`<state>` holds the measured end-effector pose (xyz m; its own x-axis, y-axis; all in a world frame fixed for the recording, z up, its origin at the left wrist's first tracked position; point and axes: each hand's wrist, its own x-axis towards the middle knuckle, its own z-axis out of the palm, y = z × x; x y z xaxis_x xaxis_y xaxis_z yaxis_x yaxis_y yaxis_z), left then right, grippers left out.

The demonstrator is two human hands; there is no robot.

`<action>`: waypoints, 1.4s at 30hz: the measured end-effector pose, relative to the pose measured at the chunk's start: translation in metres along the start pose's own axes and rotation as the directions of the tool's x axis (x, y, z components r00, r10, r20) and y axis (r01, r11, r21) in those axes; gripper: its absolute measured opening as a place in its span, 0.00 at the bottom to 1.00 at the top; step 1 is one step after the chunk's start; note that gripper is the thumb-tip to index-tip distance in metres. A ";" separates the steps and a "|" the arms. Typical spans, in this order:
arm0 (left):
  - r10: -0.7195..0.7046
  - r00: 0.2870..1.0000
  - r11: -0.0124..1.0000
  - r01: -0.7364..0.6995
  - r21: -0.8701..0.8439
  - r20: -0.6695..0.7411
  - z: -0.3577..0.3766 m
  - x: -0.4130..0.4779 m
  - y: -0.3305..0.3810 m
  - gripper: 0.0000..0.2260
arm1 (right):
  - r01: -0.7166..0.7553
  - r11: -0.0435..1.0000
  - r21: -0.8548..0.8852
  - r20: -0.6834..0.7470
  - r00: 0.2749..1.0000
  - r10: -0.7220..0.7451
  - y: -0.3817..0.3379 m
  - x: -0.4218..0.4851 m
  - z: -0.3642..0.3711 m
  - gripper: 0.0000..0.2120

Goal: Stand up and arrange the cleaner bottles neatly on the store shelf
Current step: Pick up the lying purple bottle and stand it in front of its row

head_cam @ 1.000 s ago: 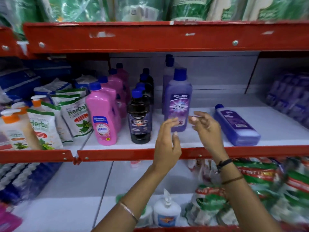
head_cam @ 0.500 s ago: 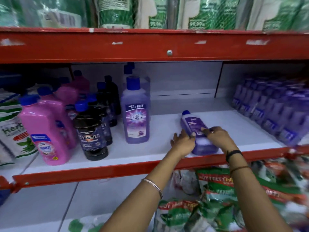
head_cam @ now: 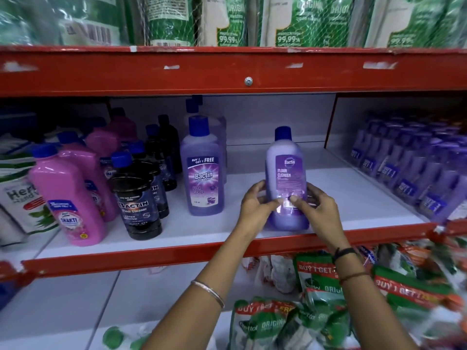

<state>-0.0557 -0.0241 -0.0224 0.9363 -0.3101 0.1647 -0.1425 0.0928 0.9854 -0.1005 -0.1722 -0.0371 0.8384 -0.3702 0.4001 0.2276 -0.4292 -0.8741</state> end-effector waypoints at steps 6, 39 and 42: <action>0.242 0.961 0.970 -0.240 0.032 -0.132 -0.052 -0.033 0.009 0.23 | 0.018 0.980 0.197 -0.008 1.000 -0.017 -0.038 -0.022 0.043 0.26; 0.160 0.982 0.963 -0.134 0.232 -0.098 -0.160 -0.061 -0.002 0.31 | 0.065 0.952 0.298 0.146 0.983 -0.113 -0.068 -0.043 0.145 0.18; 0.214 0.962 0.935 -0.152 0.321 -0.169 -0.157 -0.061 0.000 0.32 | 0.051 0.954 0.295 0.181 0.977 -0.109 -0.067 -0.037 0.146 0.12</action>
<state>-0.0623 0.1429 -0.0389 0.9246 -0.1185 0.3620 -0.3780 -0.1696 0.9101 -0.0743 -0.0099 -0.0338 0.8846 -0.1658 0.4359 0.4060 -0.1860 -0.8947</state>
